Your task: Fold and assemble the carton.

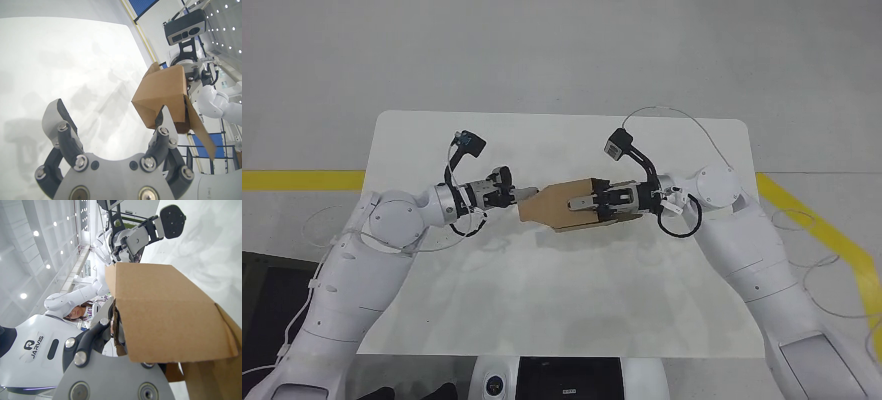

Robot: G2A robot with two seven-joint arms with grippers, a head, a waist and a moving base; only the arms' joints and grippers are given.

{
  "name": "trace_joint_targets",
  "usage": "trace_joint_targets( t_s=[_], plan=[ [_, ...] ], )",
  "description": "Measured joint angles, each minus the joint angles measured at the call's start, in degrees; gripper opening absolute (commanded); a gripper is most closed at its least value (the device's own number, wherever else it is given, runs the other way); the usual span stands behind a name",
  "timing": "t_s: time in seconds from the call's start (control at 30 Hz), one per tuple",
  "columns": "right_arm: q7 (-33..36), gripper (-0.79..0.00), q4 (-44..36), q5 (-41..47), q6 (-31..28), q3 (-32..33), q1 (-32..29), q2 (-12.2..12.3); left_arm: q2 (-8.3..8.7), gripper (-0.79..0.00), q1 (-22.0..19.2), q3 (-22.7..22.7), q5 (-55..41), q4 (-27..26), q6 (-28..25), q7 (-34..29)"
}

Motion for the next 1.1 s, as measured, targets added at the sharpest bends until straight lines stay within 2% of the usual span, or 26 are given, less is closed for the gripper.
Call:
trace_joint_targets(
  t_s=[0.27, 0.5, 0.83, 1.1],
  plan=[
    [-0.62, -0.785, 0.11, -3.06, 1.42, 0.4, -0.02, 0.4, 0.34, 0.0, 0.06, -2.9, -1.99, -1.17, 0.21, 1.22],
    [-1.28, -0.785, -0.84, -3.33, 2.42, 0.18, 0.05, 0.38, 0.37, 0.0, 1.14, -1.67, -1.95, -5.07, -1.3, -0.82],
    [-0.29, -0.785, -1.87, -1.14, 2.14, 1.03, -0.41, 0.55, 0.12, 0.0, 0.7, 0.01, 1.42, -2.01, -0.47, 0.62],
    [-0.54, -0.785, -1.77, 0.27, 1.98, 0.36, -0.12, 0.22, 0.14, 0.0, 0.83, -0.46, 0.74, -2.18, -1.05, 1.36]
  ],
)
